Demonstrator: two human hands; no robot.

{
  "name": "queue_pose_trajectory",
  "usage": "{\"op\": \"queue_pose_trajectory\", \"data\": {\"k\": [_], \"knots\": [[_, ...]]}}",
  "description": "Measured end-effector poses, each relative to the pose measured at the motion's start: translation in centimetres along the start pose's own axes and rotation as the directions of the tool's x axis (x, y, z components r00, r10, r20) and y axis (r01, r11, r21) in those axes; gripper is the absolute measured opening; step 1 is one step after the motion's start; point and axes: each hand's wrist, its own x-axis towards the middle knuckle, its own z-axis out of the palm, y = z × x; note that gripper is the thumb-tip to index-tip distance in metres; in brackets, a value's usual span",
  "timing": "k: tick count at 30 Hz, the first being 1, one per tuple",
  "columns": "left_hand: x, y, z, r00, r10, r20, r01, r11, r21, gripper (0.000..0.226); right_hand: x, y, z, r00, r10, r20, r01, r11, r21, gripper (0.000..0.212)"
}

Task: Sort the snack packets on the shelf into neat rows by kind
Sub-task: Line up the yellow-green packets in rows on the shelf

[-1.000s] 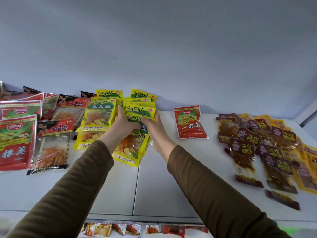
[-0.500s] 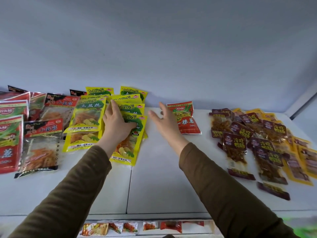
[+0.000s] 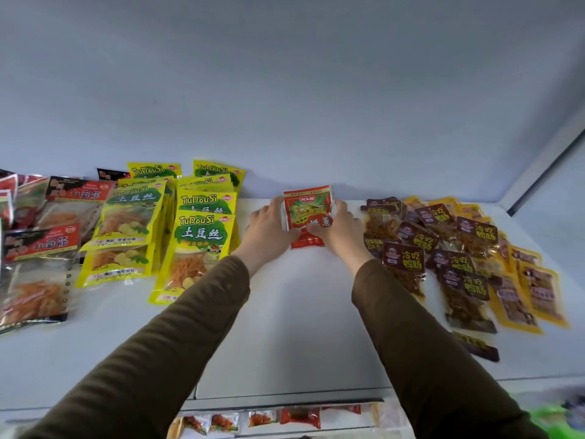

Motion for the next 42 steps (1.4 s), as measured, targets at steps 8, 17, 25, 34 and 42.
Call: {"op": "queue_pose_trajectory", "data": {"k": [8,17,25,34,42], "knots": [[0.8,0.7,2.6,0.983,-0.168,0.074,0.172,0.984,-0.038,0.089,-0.1,0.5,-0.4,0.997,-0.047,0.057,0.017,0.899,0.437,0.094],[-0.7,1.9,0.4,0.984,-0.18,0.009,0.155,0.819,-0.552,0.096,-3.3,-0.9,-1.8,0.987,-0.159,-0.016,0.114,0.631,0.768,0.06],[-5.0,-0.5,-6.3,0.992,-0.085,-0.09,0.013,0.795,-0.607,0.091,-7.8,-7.5,-1.5,0.964,-0.223,-0.143,0.251,0.602,0.758,0.061],[-11.8,-9.7,-14.6,0.982,-0.111,-0.154,-0.003,0.802,-0.597,0.075,-14.8,-16.9,5.8,0.978,-0.183,-0.101,0.196,0.635,0.748,0.048],[-16.8,-16.8,-19.3,0.945,-0.134,-0.298,-0.022,0.885,-0.466,0.064,-18.5,-23.2,11.0,0.949,-0.312,-0.039,0.252,0.68,0.689,0.05]]}}
